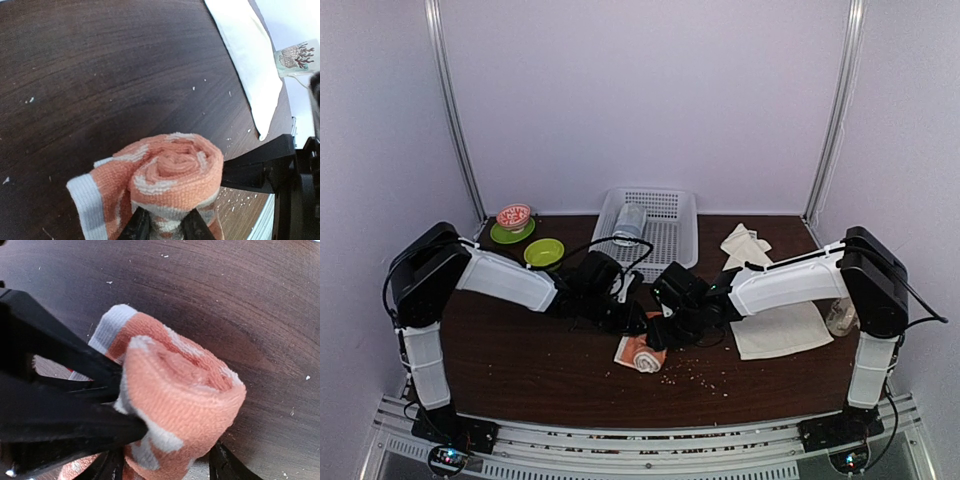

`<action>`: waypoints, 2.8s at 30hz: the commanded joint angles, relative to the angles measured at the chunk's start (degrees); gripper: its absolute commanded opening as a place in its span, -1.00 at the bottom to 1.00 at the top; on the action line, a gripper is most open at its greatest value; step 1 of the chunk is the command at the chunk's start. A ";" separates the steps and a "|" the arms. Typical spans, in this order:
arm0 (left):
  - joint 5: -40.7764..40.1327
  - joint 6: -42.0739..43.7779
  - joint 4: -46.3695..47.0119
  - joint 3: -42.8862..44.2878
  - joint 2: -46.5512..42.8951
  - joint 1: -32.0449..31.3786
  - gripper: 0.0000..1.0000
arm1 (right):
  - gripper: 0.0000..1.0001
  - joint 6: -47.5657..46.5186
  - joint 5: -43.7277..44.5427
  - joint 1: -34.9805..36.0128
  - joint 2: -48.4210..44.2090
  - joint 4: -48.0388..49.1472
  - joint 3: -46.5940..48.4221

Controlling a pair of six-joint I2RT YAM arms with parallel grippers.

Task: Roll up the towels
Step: Roll the towel from the center of the board.

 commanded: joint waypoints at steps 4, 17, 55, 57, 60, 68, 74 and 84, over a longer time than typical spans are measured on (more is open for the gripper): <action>1.52 -2.44 3.74 1.46 4.01 1.09 -0.56 | 0.25 -1.36 0.04 0.83 -4.15 -2.43 -2.75; 0.86 -3.52 3.51 1.54 5.20 1.09 -0.62 | 0.32 -0.42 -0.96 3.28 -9.34 -0.69 -6.11; -3.75 -8.80 8.32 -8.56 1.44 0.02 -0.69 | 0.27 20.73 -11.00 -4.80 -9.25 23.27 -17.11; -3.76 -8.70 8.33 -8.65 1.35 0.04 -0.69 | 0.25 20.98 -11.58 -4.79 -7.56 23.49 -16.51; -3.68 -8.35 8.29 -8.59 1.20 0.04 -0.69 | 0.19 20.32 -11.88 -4.76 -5.38 22.61 -15.17; -4.23 -5.95 4.87 -8.32 -2.07 0.04 -0.66 | -0.59 13.83 -11.81 -4.80 -0.14 14.24 -9.00; -4.65 -4.05 1.11 -9.90 -7.65 -0.20 -0.58 | -1.00 5.01 -11.51 -4.90 -1.69 4.08 -6.88; -4.77 -0.58 -2.88 -15.46 -20.20 -1.11 -0.51 | -1.00 -12.81 -11.24 -3.72 -10.31 -15.92 -7.86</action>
